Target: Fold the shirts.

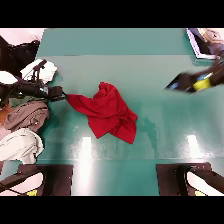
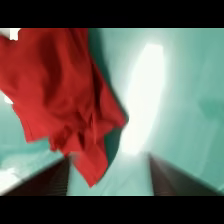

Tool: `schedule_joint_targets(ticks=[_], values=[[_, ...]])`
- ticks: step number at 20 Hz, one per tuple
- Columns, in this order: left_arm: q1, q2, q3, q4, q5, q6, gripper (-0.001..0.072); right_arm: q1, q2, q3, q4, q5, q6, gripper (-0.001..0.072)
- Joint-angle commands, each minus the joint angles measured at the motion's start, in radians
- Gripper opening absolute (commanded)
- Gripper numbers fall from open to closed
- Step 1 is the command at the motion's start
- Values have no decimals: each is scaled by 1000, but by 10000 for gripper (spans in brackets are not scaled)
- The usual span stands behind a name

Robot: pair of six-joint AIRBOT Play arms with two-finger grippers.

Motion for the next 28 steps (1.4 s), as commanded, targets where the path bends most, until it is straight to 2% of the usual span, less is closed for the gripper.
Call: schedule_joint_targets(ticks=[1,5,13,14,16,17,20,22,28], values=[[0,34,47,-1,-61,8,26,100,-12,-373,92,-216,-12,565],[0,34,46,-1,-82,7,26,241,-131,-483,201,-303,-113,564],[0,34,46,-1,-83,6,26,388,-258,-362,199,-433,-116,547],[0,34,46,-1,-83,4,26,397,-269,-348,194,-442,-116,482],[0,34,46,-1,-85,3,26,411,-286,-322,167,-442,-116,93],[0,34,47,-1,-89,3,26,412,-287,-313,140,-440,-116,17],[18,47,95,-1,-77,-4,25,383,-216,-270,68,-415,-115,16],[47,56,229,-5,-101,-31,25,316,-113,-187,31,-397,-115,16],[57,172,663,-37,-106,-37,26,32,183,154,39,-386,-111,15]])
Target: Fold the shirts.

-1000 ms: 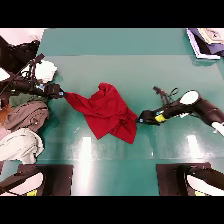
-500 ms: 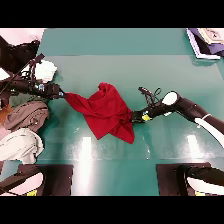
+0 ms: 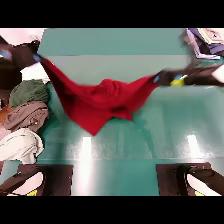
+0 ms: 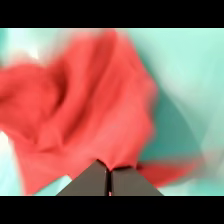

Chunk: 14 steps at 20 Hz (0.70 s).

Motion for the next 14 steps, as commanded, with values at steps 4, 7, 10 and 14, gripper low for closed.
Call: schedule_joint_targets(ticks=[4,7,10,14], values=[[5,110,388,-131,14,-11,26,-269,261,322,-7,14,10,15],[5,152,517,-210,31,-12,26,-373,325,446,-7,20,10,14],[5,204,557,-288,113,-11,25,-492,327,579,-7,73,11,14],[5,227,552,-200,160,-16,25,-637,194,802,-6,252,76,13]])
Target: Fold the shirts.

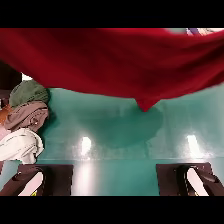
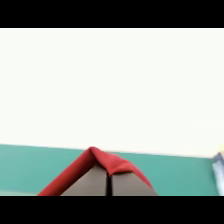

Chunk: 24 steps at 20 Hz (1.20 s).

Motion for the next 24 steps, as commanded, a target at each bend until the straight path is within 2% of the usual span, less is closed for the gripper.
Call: schedule_joint_targets(ticks=[1,4,8,10,13,17,18,19,20,21,24], values=[[1,19,-14,103,40,-22,25,-108,-115,196,-3,153,77,13],[1,9,-190,268,32,-98,25,-94,-260,252,58,224,121,13],[-13,-101,-461,275,-33,-113,25,79,-404,58,19,244,134,13],[-39,-178,-583,278,-30,-111,25,196,-486,-33,-87,225,132,14],[-70,-305,-704,278,91,-47,26,343,-592,-135,-240,101,132,15],[-70,-439,-709,267,239,-62,28,427,-703,-172,-265,-108,133,17],[-70,-444,-709,268,266,-70,192,433,-719,-172,-264,-140,133,19],[-70,-445,-708,269,291,-70,551,432,-730,-172,-262,-161,133,62],[-65,-444,-705,272,295,-69,641,428,-736,-169,-259,-167,133,288],[-53,-445,-695,276,279,-66,595,416,-740,-158,-257,-155,133,473],[13,-437,-675,282,158,-68,596,376,-737,-100,-257,-21,132,477]])
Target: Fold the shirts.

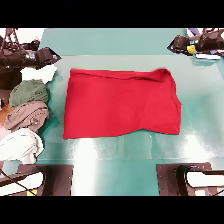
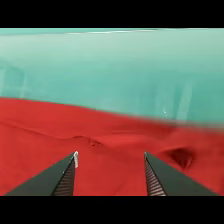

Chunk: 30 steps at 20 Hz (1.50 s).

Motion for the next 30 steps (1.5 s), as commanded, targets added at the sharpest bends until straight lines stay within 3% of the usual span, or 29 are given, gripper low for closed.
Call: schedule_joint_targets(ticks=[1,2,3,4,6,10,11,12,14,21,28,29,30], values=[[68,0,10,12,-139,-2,595,-34,-11,59,-6,147,-3,451],[90,2,10,18,-230,0,594,-46,-11,75,-6,220,-5,427],[108,2,6,48,-327,8,503,-55,-9,83,-6,290,-30,427],[111,18,-23,92,-387,31,364,-63,-6,82,-6,353,-53,427],[111,93,-155,167,-406,31,365,-63,15,44,-6,426,-63,427],[111,294,-529,184,-353,32,365,-53,117,-126,-6,389,-74,425],[111,327,-605,184,-348,32,365,-54,143,-165,-6,372,-74,402],[111,349,-675,182,-350,32,365,-54,169,-207,-6,348,-74,301],[111,351,-770,181,-363,31,365,-54,217,-283,-7,304,-74,284],[107,351,-881,149,-268,31,365,-54,301,-410,-6,249,-75,284],[-23,342,-912,122,-173,4,362,-54,301,-411,-6,266,-74,284],[-41,342,-912,119,-160,-15,346,-54,301,-411,-6,282,-75,284],[-57,342,-912,115,-153,-23,155,-57,300,-411,-8,303,-75,284]])
